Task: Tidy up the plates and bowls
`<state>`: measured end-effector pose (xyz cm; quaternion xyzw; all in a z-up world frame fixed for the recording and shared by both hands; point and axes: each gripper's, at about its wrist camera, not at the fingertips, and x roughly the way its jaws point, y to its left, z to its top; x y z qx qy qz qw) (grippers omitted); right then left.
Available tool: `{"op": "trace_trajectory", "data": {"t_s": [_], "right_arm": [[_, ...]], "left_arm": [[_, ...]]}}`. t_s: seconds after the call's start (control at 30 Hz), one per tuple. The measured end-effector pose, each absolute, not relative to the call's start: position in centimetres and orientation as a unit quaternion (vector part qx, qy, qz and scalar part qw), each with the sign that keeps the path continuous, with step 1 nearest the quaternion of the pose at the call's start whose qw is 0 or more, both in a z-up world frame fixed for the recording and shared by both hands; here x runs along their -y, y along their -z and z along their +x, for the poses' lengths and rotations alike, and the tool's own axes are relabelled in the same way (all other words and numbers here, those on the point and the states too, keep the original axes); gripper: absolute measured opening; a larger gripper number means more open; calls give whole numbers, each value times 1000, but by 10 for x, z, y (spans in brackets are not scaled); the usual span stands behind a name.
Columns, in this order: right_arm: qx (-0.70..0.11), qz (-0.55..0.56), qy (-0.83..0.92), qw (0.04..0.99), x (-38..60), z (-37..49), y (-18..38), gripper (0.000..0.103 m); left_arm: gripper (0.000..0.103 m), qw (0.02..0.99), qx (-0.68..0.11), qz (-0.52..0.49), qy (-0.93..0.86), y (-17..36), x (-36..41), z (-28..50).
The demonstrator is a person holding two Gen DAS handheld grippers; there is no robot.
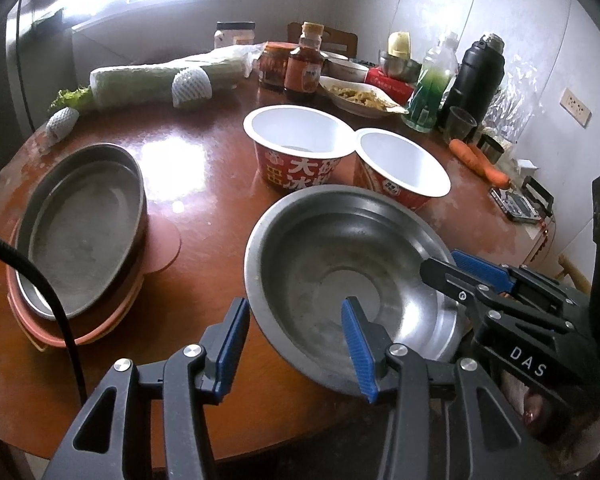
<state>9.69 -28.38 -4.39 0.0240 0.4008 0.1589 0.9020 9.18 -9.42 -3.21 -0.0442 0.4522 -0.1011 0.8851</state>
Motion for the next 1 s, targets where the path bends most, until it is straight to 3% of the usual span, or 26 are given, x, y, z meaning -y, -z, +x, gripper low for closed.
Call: {"op": "trace_trajectory", "data": {"t_s": [1.0], "right_arm": [[-362, 51, -122, 923, 331, 116, 24, 49]], "left_arm": [[49, 888, -430, -35, 158, -7, 141, 146]]}}
